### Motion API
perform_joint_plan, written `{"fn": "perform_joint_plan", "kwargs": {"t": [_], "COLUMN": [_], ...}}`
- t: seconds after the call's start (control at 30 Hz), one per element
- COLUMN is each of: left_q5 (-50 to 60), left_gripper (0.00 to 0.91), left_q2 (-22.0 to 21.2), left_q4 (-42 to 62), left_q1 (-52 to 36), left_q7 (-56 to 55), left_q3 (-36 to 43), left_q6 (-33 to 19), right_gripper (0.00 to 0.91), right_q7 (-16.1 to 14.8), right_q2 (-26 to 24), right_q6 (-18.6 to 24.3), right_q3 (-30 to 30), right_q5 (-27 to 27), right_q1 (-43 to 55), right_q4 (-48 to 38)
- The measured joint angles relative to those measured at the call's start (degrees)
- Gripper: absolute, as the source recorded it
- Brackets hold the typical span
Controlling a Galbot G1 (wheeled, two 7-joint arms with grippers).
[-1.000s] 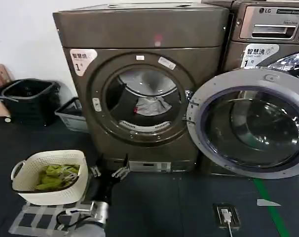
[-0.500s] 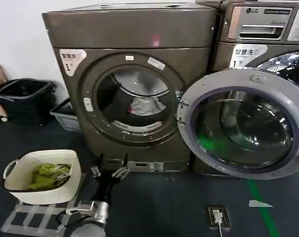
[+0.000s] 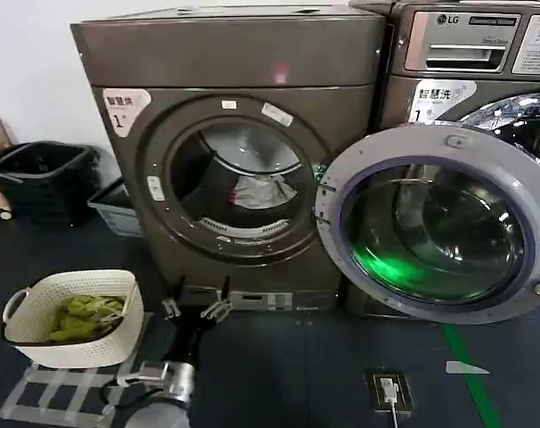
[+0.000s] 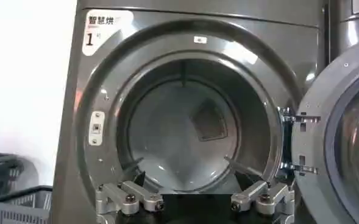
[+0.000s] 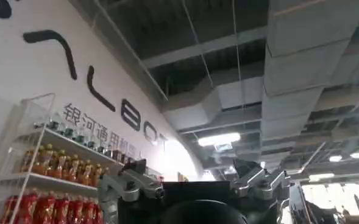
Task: Grasp the clothes from the dryer.
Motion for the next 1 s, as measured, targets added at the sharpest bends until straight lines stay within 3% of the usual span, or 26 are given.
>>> {"fn": "perform_joint_plan", "kwargs": {"t": [1.0], "left_q5": [0.16], "left_gripper": [0.907], "left_q2": [-0.06], "left_q4": [0.23], "left_q1": [-0.45], "left_q7": [0.15], "left_q3": [0.56], "left_q6": [0.19], "right_gripper": [0.907], "right_q7": [0.09], "right_q2": [-0.09], "right_q6": [0.04], "right_q3": [1.49], "right_q5": [2.00], "right_q1": [-1.35], "right_q4": [-0.08]}}
